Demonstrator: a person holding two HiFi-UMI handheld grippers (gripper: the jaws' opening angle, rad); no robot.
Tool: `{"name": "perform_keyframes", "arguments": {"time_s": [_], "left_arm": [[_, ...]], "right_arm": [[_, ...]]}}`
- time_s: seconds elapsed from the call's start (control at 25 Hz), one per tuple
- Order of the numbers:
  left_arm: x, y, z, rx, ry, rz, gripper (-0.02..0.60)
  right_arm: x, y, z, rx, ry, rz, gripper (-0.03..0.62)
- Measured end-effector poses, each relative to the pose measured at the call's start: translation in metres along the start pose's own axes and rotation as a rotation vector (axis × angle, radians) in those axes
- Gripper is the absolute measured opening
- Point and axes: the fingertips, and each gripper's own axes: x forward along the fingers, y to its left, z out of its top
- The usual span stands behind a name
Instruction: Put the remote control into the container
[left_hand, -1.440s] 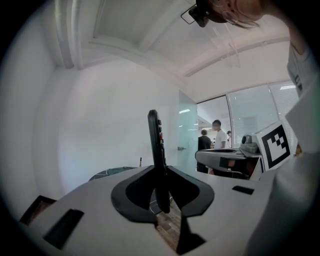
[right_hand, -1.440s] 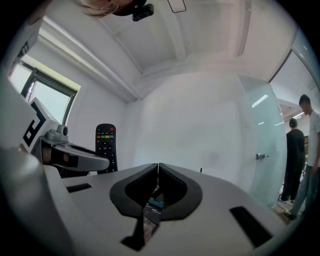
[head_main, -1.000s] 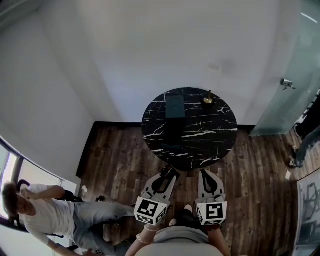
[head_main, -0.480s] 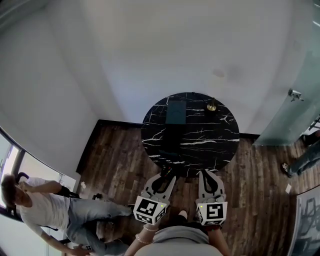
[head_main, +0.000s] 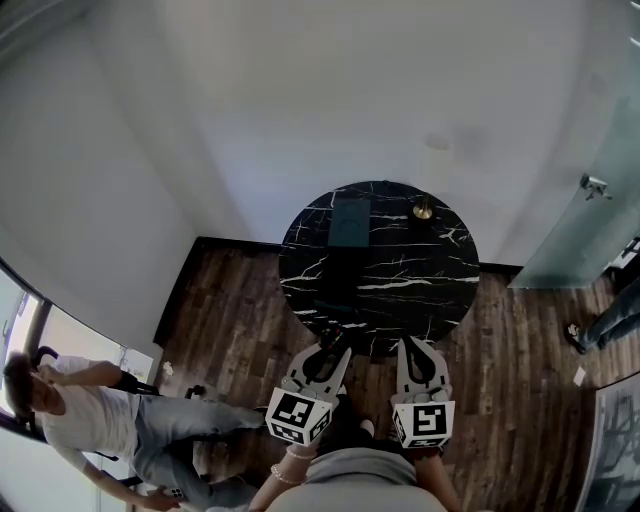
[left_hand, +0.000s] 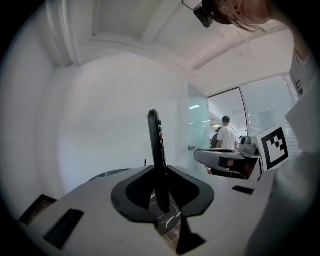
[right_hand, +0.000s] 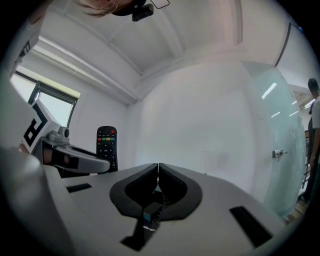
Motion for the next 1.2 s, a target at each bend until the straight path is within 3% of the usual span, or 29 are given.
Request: {"name": "perform_keyframes", "arguments": {"time_s": [0.52, 1.2], "left_arm": [[0.050, 0.038, 0.007, 0.002, 0.004, -0.067, 0.081], [0.126, 0.137, 0.004, 0.000, 0.044, -0.127, 0.081]], "right_arm": [[0.053, -0.017, -0.003, -0.002, 0.006, -0.063, 0.012], [0.167, -0.031, -0.016, 0.002, 0.031, -0.143, 0.012]]}}
